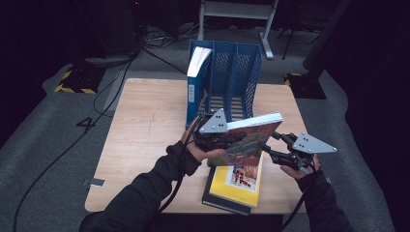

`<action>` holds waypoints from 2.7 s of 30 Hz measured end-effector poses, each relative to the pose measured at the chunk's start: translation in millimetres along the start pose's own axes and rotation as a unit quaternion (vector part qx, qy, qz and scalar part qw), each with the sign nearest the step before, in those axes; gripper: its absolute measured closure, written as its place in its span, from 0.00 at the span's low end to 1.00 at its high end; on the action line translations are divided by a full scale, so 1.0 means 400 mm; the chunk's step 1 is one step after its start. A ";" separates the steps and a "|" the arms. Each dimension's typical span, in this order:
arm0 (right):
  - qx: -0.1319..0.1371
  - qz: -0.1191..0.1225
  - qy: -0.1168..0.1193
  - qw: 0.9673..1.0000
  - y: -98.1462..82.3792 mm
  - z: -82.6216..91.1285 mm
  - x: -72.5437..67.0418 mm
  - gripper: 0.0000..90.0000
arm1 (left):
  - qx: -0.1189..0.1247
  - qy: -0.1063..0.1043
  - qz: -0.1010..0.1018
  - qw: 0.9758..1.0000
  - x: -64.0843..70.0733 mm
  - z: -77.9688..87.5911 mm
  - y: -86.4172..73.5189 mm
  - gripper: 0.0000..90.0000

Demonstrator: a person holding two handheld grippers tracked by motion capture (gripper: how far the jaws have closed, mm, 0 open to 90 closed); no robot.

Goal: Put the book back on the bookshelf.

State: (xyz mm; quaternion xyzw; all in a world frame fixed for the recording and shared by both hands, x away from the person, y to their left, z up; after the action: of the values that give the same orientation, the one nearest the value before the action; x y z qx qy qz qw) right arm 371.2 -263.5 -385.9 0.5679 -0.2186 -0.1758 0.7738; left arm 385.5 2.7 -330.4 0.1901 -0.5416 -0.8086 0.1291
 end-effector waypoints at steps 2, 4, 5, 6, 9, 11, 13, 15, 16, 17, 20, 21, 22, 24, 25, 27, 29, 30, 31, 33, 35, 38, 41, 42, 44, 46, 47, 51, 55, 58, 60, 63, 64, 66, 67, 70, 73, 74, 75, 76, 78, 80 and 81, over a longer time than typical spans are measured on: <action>-0.004 -0.005 -0.008 1.000 -0.007 0.012 0.008 0.45 | 0.003 0.009 0.015 1.000 -0.010 -0.003 -0.002 0.82; -0.014 -0.019 -0.015 1.000 -0.023 0.027 0.020 0.43 | 0.003 0.015 0.023 1.000 -0.019 -0.004 -0.004 0.82; -0.020 -0.022 -0.020 0.999 -0.030 0.033 0.026 0.43 | 0.003 0.019 0.028 0.999 -0.023 -0.004 -0.003 0.82; -0.024 -0.026 -0.026 0.999 -0.039 0.037 0.031 0.43 | 0.003 0.020 0.031 0.999 -0.028 -0.003 -0.001 0.82; -0.039 -0.040 -0.035 0.998 -0.068 0.047 0.046 0.43 | 0.001 0.041 0.028 0.999 -0.040 0.006 0.011 0.83; -0.046 -0.059 -0.033 0.997 -0.089 0.050 0.056 0.42 | 0.002 0.060 0.026 0.998 -0.054 0.023 0.024 0.83; -0.049 -0.064 -0.034 0.996 -0.097 0.049 0.060 0.42 | 0.003 0.067 0.030 0.997 -0.062 0.031 0.028 0.83; -0.059 -0.074 -0.033 0.995 -0.118 0.043 0.066 0.42 | 0.009 0.090 0.051 0.995 -0.089 0.056 0.039 0.83; -0.063 -0.073 -0.033 0.995 -0.121 0.041 0.067 0.42 | 0.008 0.102 0.053 0.993 -0.098 0.064 0.043 0.83; -0.068 -0.073 -0.033 0.994 -0.124 0.038 0.068 0.42 | 0.009 0.115 0.058 0.992 -0.106 0.071 0.046 0.83; -0.073 -0.068 -0.034 0.994 -0.129 0.032 0.068 0.42 | 0.008 0.140 0.067 0.988 -0.124 0.083 0.051 0.83; -0.073 -0.068 -0.034 0.994 -0.129 0.032 0.068 0.42 | 0.007 0.151 0.069 0.986 -0.133 0.088 0.053 0.83; -0.076 -0.067 -0.033 0.994 -0.130 0.031 0.067 0.42 | 0.006 0.163 0.069 0.984 -0.145 0.094 0.056 0.83; -0.078 -0.066 -0.034 0.994 -0.134 0.028 0.068 0.42 | 0.009 0.182 0.077 0.980 -0.170 0.106 0.061 0.83; -0.078 -0.068 -0.033 0.994 -0.134 0.027 0.068 0.42 | 0.009 0.182 0.077 0.980 -0.170 0.106 0.061 0.83; -0.079 -0.069 -0.034 0.994 -0.136 0.026 0.069 0.42 | 0.010 0.197 0.094 0.976 -0.196 0.108 0.064 0.83; -0.079 -0.070 -0.031 0.994 -0.139 0.023 0.068 0.43 | 0.010 0.208 0.105 0.972 -0.212 0.102 0.066 0.83; -0.082 -0.070 -0.030 0.994 -0.140 0.020 0.067 0.43 | 0.010 0.208 0.105 0.972 -0.212 0.102 0.066 0.83; -0.085 -0.069 -0.030 0.994 -0.142 0.018 0.065 0.43 | 0.005 0.221 0.114 0.969 -0.227 0.089 0.069 0.83; -0.091 -0.067 -0.028 0.993 -0.145 0.012 0.061 0.43 | 0.000 0.234 0.125 0.964 -0.241 0.074 0.073 0.83; -0.093 -0.064 -0.028 0.993 -0.146 0.009 0.060 0.43 | -0.003 0.241 0.128 0.962 -0.248 0.065 0.076 0.83; -0.096 -0.058 -0.018 0.994 -0.150 0.001 0.051 0.43 | -0.014 0.254 0.136 0.957 -0.269 0.033 0.084 0.83; -0.093 -0.051 -0.012 0.994 -0.149 0.002 0.047 0.43 | -0.017 0.268 0.156 0.951 -0.299 -0.002 0.085 0.83; -0.092 -0.051 -0.012 0.994 -0.149 0.002 0.046 0.43 | -0.017 0.268 0.156 0.951 -0.299 -0.002 0.085 0.83; -0.092 -0.051 -0.013 0.994 -0.149 0.002 0.046 0.43 | -0.016 0.278 0.170 0.945 -0.314 -0.021 0.084 0.83; -0.091 -0.050 -0.014 0.994 -0.151 0.002 0.047 0.43 | -0.020 0.284 0.170 0.943 -0.325 -0.038 0.086 0.83; -0.091 -0.048 -0.013 0.995 -0.152 0.002 0.047 0.43 | -0.021 0.289 0.168 0.942 -0.329 -0.048 0.088 0.83; -0.092 -0.048 -0.009 0.995 -0.155 0.001 0.045 0.43 | -0.031 0.304 0.174 0.936 -0.351 -0.088 0.096 0.83; -0.102 -0.042 0.000 0.994 -0.160 -0.006 0.037 0.43 | -0.038 0.321 0.179 0.929 -0.369 -0.125 0.102 0.83; -0.107 -0.033 0.005 0.994 -0.161 -0.010 0.031 0.43 | -0.046 0.324 0.181 0.928 -0.380 -0.148 0.102 0.83; -0.111 -0.028 0.006 0.993 -0.161 -0.010 0.028 0.43 | -0.044 0.327 0.192 0.924 -0.387 -0.162 0.098 0.83; -0.110 -0.026 0.008 0.994 -0.162 -0.010 0.026 0.43 | -0.046 0.337 0.199 0.919 -0.393 -0.178 0.092 0.83; -0.110 -0.024 0.006 0.994 -0.162 -0.011 0.025 0.43 | -0.047 0.341 0.200 0.917 -0.394 -0.182 0.090 0.83; -0.110 -0.026 0.007 0.994 -0.162 -0.012 0.025 0.43 | -0.051 0.354 0.198 0.913 -0.397 -0.195 0.093 0.83; -0.109 -0.027 0.008 0.994 -0.163 -0.012 0.024 0.43 | -0.054 0.360 0.203 0.909 -0.400 -0.202 0.095 0.83; -0.113 -0.024 0.011 0.993 -0.165 -0.015 0.021 0.43 | -0.053 0.370 0.209 0.904 -0.402 -0.211 0.093 0.83; -0.114 -0.021 0.011 0.993 -0.165 -0.017 0.020 0.43 | -0.057 0.377 0.210 0.900 -0.408 -0.228 0.098 0.83; -0.114 -0.021 0.013 0.993 -0.165 -0.017 0.020 0.43 | -0.057 0.378 0.211 0.900 -0.409 -0.234 0.101 0.83; -0.114 -0.022 0.014 0.993 -0.165 -0.017 0.019 0.43 | -0.061 0.379 0.212 0.899 -0.410 -0.238 0.106 0.83; -0.114 -0.022 0.014 0.993 -0.165 -0.017 0.019 0.43 | -0.061 0.379 0.212 0.899 -0.410 -0.238 0.106 0.83; -0.115 -0.022 0.015 0.993 -0.166 -0.019 0.018 0.43 | -0.060 0.380 0.216 0.897 -0.414 -0.248 0.111 0.83; -0.117 -0.021 0.017 0.993 -0.170 -0.021 0.017 0.43 | -0.061 0.385 0.223 0.893 -0.417 -0.262 0.105 0.83; -0.117 -0.021 0.017 0.993 -0.170 -0.021 0.017 0.43 | -0.061 0.385 0.223 0.893 -0.417 -0.262 0.105 0.82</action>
State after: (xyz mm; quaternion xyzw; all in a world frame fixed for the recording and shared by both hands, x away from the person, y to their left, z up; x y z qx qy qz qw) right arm 380.1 -280.1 -451.9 0.4808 -0.1713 -0.2070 0.8346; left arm 581.5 -30.8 -299.4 0.3524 -0.4274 -0.6534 0.5159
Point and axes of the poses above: each handheld gripper's, and its own axes: z roughly backward along the jaws, y roughly out of its top, x roughly to its right, the point moved 2 cm from there along -z, roughly forward along the jaws, and after that the axes turned 8 degrees about y, right-handed, at the moved point
